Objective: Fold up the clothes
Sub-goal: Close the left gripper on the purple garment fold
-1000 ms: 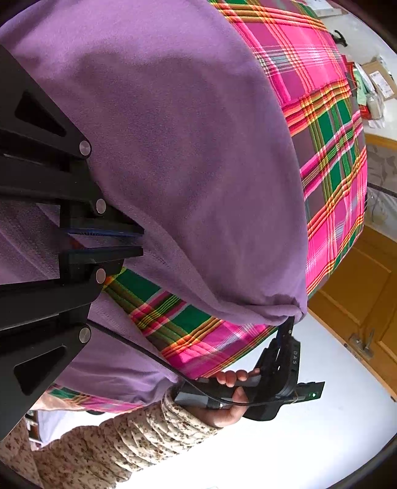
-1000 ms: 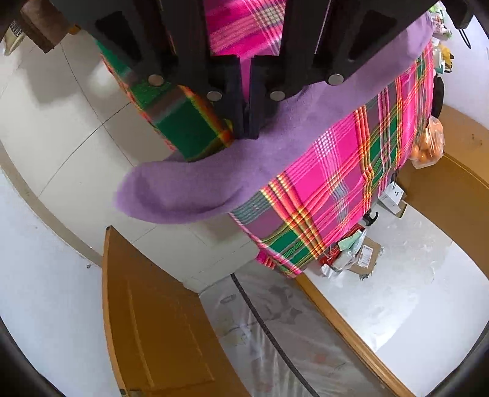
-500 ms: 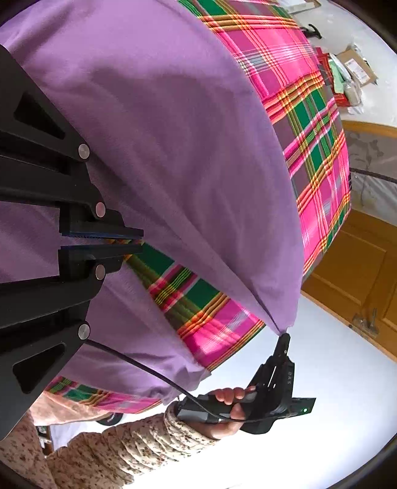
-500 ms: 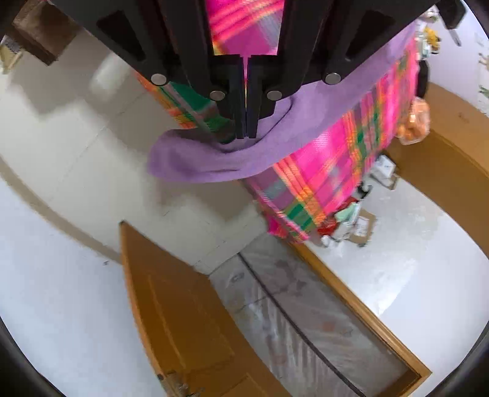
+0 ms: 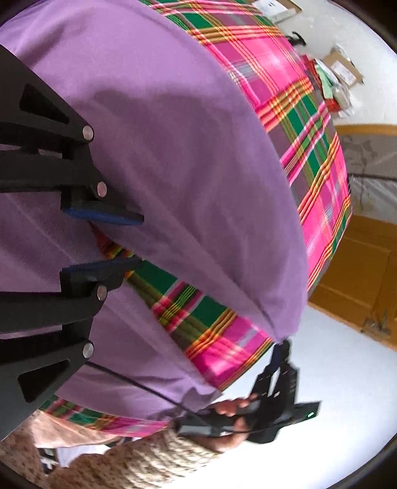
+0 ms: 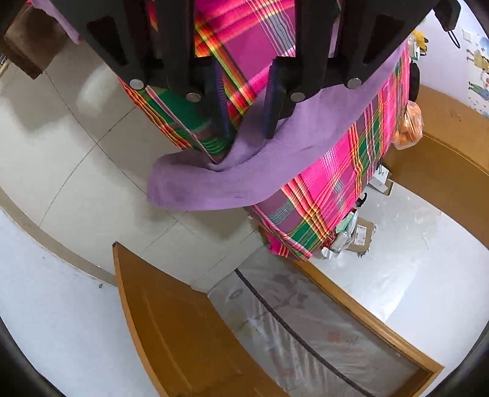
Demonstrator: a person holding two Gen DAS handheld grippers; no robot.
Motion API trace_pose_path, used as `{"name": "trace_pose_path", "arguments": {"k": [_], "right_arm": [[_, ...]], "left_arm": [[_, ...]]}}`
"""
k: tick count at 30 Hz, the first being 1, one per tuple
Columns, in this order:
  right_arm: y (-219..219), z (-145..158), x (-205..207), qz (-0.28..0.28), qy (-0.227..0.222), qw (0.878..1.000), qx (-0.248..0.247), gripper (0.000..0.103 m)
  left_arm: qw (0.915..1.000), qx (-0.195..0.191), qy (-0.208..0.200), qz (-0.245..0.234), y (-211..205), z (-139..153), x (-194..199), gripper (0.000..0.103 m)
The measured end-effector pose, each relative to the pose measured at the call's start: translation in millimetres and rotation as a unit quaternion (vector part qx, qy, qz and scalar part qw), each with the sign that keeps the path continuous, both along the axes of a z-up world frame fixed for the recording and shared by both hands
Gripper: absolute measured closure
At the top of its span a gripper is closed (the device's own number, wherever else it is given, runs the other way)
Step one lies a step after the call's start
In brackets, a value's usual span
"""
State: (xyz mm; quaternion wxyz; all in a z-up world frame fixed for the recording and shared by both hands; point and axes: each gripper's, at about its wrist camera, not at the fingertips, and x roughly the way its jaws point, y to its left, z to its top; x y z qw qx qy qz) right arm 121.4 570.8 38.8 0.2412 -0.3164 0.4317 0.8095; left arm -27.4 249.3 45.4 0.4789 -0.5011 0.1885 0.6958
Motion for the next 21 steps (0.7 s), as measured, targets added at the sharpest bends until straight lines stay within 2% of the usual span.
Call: {"name": "trace_pose_path", "arguments": {"k": [8,12,15,19,21], "right_arm": [[1.2,-2.4,-9.1,-0.003,-0.013,1.0,0.009,0.081],[1.2,-2.4,-10.0,-0.004,-0.015,1.0,0.011,0.081],[1.2,-2.3,-10.1,-0.005,-0.014,1.0,0.011,0.081],[0.8,-3.1,-8.3,-0.008,-0.008,1.0,0.011,0.081],[0.8,-3.7,-7.0,-0.01,-0.003,1.0,0.01,0.081]], "left_arm": [[0.9996,-0.017,0.012,-0.017,19.6,-8.7,2.1,0.076],[0.9986,-0.022,0.037,-0.029,31.4,-12.0,5.6,0.073],[0.9985,-0.024,0.044,-0.02,36.0,-10.8,5.3,0.073],[0.9939,-0.04,0.092,-0.045,39.7,-10.8,19.1,0.073],[0.9929,-0.045,0.101,-0.045,42.3,-11.1,21.1,0.073]]}}
